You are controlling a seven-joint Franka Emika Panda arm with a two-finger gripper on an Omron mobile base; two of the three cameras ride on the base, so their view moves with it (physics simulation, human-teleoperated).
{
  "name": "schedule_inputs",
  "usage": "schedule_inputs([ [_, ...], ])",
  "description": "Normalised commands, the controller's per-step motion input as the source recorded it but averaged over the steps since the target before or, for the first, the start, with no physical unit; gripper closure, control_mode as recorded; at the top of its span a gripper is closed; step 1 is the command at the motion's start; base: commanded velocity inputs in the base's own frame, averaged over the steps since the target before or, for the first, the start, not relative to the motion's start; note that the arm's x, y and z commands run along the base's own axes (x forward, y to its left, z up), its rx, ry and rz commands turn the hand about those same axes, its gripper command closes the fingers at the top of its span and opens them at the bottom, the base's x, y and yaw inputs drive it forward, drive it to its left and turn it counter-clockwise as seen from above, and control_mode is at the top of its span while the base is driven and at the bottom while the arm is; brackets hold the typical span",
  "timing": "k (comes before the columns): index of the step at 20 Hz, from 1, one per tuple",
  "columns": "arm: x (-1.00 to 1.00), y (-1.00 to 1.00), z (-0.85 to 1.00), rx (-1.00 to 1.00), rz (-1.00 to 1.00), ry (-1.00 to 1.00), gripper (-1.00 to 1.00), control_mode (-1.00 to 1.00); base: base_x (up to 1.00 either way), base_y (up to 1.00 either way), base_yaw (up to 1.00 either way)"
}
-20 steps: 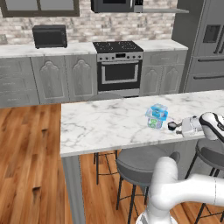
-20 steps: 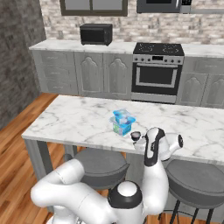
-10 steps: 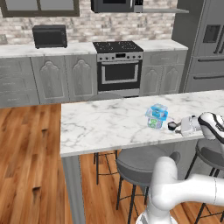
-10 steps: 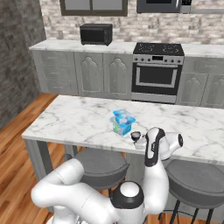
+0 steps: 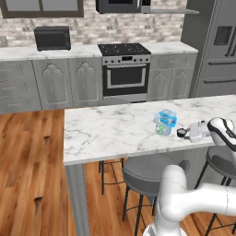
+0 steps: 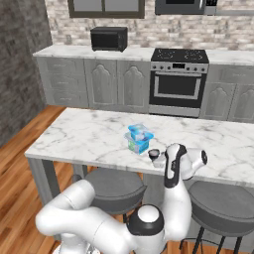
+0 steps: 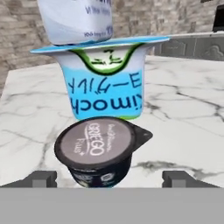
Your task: Stack the yogurt containers by placing the smaller containers on top of the larger containers.
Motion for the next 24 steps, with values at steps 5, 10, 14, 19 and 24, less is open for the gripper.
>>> schedule_inputs([
  [5, 0.09, 0.10, -0.07, -0.02, 0.00, 0.02, -1.00, -1.00, 0.00, 0.00, 0.00],
  [10, 0.01, 0.17, -0.04, -0.03, 0.00, 0.03, -1.00, -1.00, 0.00, 0.00, 0.00],
  [14, 0.00, 0.25, -0.07, -0.03, 0.00, 0.04, -1.00, -1.00, 0.00, 0.00, 0.00],
  [19, 0.00, 0.23, -0.08, -0.02, 0.00, 0.05, -1.00, -1.00, 0.00, 0.00, 0.00],
  [24, 0.00, 0.07, -0.07, 0.00, 0.00, 0.02, -1.00, -1.00, 0.00, 0.00, 0.00],
])
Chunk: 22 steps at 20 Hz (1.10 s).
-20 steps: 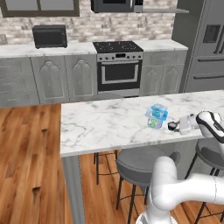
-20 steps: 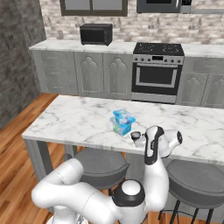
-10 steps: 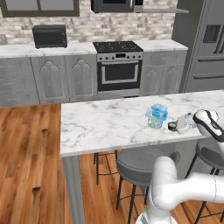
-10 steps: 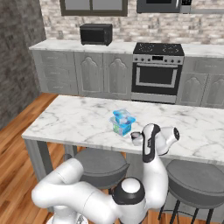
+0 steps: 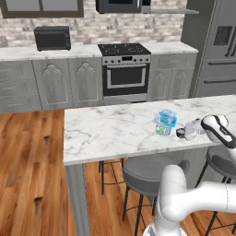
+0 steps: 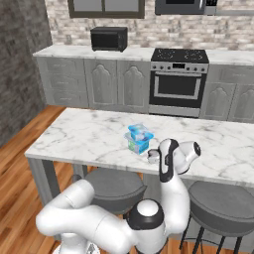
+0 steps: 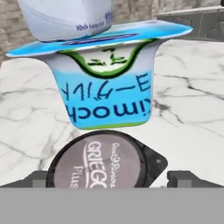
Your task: Stack the yogurt containers by placing the smaller containers on top of the larger containers.
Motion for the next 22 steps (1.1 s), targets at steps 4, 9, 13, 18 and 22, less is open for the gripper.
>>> schedule_inputs([
  [4, 0.00, 0.02, -0.04, 0.00, 0.00, 0.02, 1.00, -1.00, 0.00, 0.00, 0.00],
  [9, 0.00, 0.01, 0.00, 0.00, 0.00, 0.00, 1.00, -1.00, 0.00, 0.00, 0.00],
  [13, -0.07, -0.01, 0.00, 0.00, 0.00, 0.00, 1.00, -1.00, 0.00, 0.00, 0.00],
  [18, -0.17, -0.01, 0.07, 0.01, 0.00, 0.00, 1.00, -1.00, 0.00, 0.00, 0.00],
  [22, -0.24, -0.03, 0.31, 0.05, 0.00, 0.00, 1.00, -1.00, 0.00, 0.00, 0.00],
])
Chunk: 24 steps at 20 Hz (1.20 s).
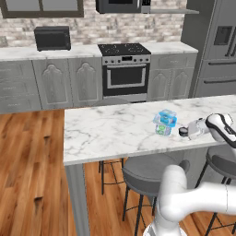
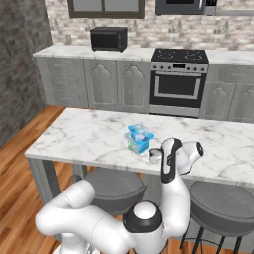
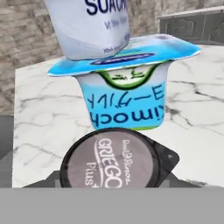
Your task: Stack the yogurt containers by placing the smaller containers on top of the larger containers.
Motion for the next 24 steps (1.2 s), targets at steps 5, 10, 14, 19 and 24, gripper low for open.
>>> schedule_inputs([
  [5, -0.14, -0.01, 0.36, 0.05, 0.00, 0.00, 1.00, -1.00, 0.00, 0.00, 0.00],
  [10, -0.09, -0.01, 0.52, 0.05, 0.00, 0.02, 1.00, -1.00, 0.00, 0.00, 0.00],
  [14, -0.17, -0.03, 0.48, 0.01, 0.00, 0.05, 1.00, -1.00, 0.00, 0.00, 0.00],
  [19, -0.27, -0.19, 0.20, 0.00, 0.00, 0.00, 1.00, -1.00, 0.00, 0.00, 0.00],
  [24, -0.20, -0.07, 0.12, 0.00, 0.00, -0.01, 1.00, -1.00, 0.00, 0.00, 0.00],
])
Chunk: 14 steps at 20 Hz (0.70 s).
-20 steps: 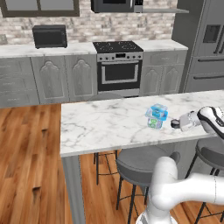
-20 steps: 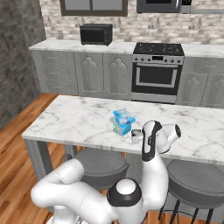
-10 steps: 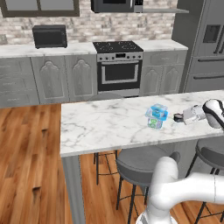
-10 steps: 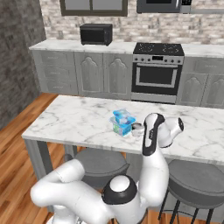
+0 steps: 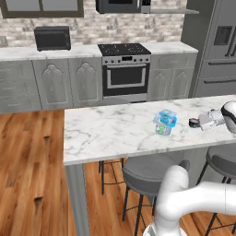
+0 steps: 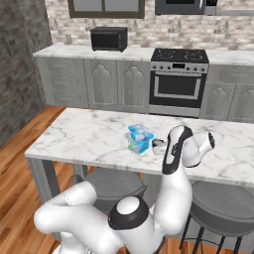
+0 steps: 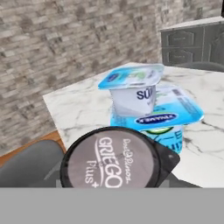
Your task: Stack the yogurt containers by placing the smaller containers on top of the larger containers.
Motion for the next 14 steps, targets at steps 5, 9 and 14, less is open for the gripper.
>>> schedule_inputs([
  [5, -0.06, 0.00, 0.18, 0.00, 0.00, -0.04, 1.00, -1.00, 0.00, 0.00, 0.00],
  [9, -0.02, 0.00, 0.20, 0.00, 0.00, -0.04, 1.00, -1.00, 0.00, 0.00, 0.00],
  [14, 0.00, 0.00, 0.23, 0.00, 0.00, -0.01, 1.00, -1.00, 0.00, 0.00, 0.00],
])
